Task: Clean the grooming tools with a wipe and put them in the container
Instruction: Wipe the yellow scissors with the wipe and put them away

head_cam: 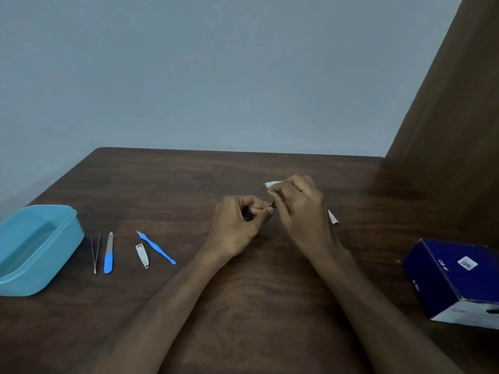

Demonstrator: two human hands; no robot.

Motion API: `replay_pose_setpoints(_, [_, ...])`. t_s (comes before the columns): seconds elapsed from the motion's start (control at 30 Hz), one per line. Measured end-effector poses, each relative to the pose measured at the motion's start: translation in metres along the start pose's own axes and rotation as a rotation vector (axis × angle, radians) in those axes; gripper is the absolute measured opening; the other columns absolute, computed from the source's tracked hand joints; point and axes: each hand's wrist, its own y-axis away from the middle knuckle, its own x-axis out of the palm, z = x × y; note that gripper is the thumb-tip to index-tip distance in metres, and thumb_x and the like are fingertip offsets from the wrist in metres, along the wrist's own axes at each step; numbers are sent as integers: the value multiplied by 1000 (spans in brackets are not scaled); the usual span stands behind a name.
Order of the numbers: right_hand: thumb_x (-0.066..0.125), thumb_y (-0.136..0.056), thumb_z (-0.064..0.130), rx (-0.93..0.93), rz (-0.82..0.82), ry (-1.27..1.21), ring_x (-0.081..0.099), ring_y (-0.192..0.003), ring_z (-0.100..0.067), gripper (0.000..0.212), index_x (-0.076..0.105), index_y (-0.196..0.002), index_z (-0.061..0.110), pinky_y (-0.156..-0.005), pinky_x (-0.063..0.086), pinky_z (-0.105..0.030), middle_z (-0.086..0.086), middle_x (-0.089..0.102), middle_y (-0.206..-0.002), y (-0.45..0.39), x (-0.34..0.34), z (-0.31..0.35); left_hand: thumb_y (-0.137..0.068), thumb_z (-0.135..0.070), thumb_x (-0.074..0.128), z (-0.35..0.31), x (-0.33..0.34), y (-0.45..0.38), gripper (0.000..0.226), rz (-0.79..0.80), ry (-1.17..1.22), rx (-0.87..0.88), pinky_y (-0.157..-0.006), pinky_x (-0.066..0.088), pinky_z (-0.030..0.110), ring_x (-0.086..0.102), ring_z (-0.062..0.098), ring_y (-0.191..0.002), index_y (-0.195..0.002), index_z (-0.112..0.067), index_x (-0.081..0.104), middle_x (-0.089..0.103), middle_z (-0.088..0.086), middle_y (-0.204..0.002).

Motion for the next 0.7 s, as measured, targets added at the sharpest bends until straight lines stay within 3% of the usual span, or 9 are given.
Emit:
replay_pose_setpoints(0.2, [76,-96,7,117,-88,30,61,-83,-28,7,74,-90,8,-74,48,-36,-7,65,-86,-4,-7,-15,-92,-22,84,4,3,-2,3,-6,-9,9,-69,56,25,76,9,-76,-94,-22,86,80,-6,-78])
replay_pose_setpoints(0.33, [78,-92,1,-62,12,-20,61,-84,-27,4,76,-90,4,-78,48,-30,-9,69,-88,-1,-3,-4,-93,-18,83,6,1,-3,4,-23,29,2,-70,54,17,75,2,-78,-94,-21,85,81,-8,-81])
replay_pose_setpoints(0.47, [79,-92,4,72,-58,18,59,-84,-29,8,74,-88,10,-77,46,-31,-6,67,-86,-5,-8,-14,-93,-18,83,3,2,-3,4,-23,27,-1,-66,50,13,71,-1,-73,-94,-20,86,80,-6,-79])
replay_pose_setpoints(0.6, [76,-93,4,-121,85,7,58,-83,-29,4,74,-91,6,-77,48,-34,-7,68,-90,0,-3,-4,-94,-17,81,2,1,-3,8,-52,61,-1,-62,48,15,66,-5,-69,-87,-20,84,78,-10,-74])
replay_pose_setpoints(0.7, [77,-93,3,-68,18,20,59,-82,-31,4,75,-92,6,-76,48,-34,-7,68,-88,-4,-4,-9,-94,-20,82,4,0,-4,5,-54,68,-15,-62,49,18,65,-5,-67,-92,-22,85,77,-11,-74])
